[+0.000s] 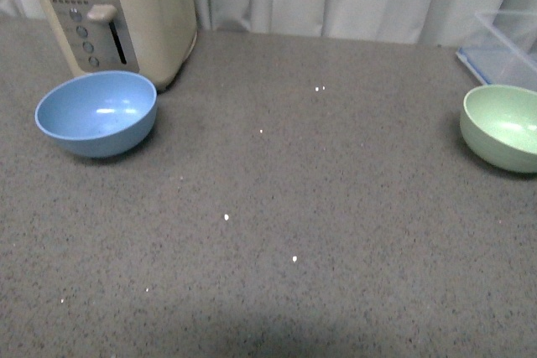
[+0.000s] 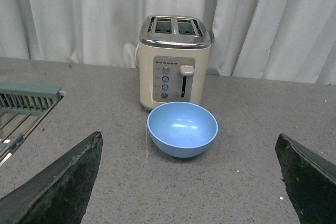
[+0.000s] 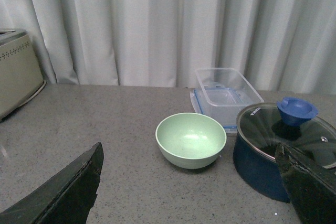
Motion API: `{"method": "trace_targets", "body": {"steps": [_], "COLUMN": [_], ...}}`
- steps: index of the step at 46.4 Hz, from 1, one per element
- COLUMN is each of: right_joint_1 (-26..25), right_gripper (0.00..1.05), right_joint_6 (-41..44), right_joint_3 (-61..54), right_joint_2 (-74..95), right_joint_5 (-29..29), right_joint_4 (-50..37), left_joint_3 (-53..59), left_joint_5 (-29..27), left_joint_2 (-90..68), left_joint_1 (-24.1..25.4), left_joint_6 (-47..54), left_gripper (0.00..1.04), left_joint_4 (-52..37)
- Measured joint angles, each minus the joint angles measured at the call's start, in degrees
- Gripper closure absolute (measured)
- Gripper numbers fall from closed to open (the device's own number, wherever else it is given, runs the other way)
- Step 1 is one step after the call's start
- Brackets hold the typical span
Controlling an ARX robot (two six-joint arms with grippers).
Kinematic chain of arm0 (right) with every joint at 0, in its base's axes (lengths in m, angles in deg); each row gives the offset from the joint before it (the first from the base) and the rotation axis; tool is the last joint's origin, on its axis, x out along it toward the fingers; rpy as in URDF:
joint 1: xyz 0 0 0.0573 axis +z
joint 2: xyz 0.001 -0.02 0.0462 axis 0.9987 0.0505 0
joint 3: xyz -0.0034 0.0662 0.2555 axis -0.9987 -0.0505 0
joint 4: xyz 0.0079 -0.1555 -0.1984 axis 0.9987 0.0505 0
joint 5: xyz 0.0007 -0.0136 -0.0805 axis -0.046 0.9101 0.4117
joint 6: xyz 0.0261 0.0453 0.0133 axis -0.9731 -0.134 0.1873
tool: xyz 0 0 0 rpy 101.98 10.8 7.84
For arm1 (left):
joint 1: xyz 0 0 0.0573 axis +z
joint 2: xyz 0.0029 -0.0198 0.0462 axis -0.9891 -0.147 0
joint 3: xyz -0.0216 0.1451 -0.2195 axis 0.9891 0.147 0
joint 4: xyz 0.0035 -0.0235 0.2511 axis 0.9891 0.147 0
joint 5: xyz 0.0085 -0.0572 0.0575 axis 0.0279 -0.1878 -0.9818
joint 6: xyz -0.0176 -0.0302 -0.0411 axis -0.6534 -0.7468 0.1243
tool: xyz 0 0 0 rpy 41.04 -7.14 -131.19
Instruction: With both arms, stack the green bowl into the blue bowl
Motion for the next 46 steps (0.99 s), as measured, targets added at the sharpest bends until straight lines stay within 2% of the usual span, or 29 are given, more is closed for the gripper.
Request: {"method": "trace_targets", "body": {"steps": [46], "right_joint_1": [0.0], "right_gripper": [0.09], "right_joint_6": [0.0], "right_joint_3": [0.0], "right_joint_2": [0.0], "right_joint_5": [0.0], "right_joint_4": [0.0], "left_joint_3": [0.0], "left_joint_5": [0.0], "left_joint_2": [0.0], "left_joint_1": [0.0], "left_joint_6": [0.0], "left_gripper": [0.06], "left_joint_4": [0.0]}}
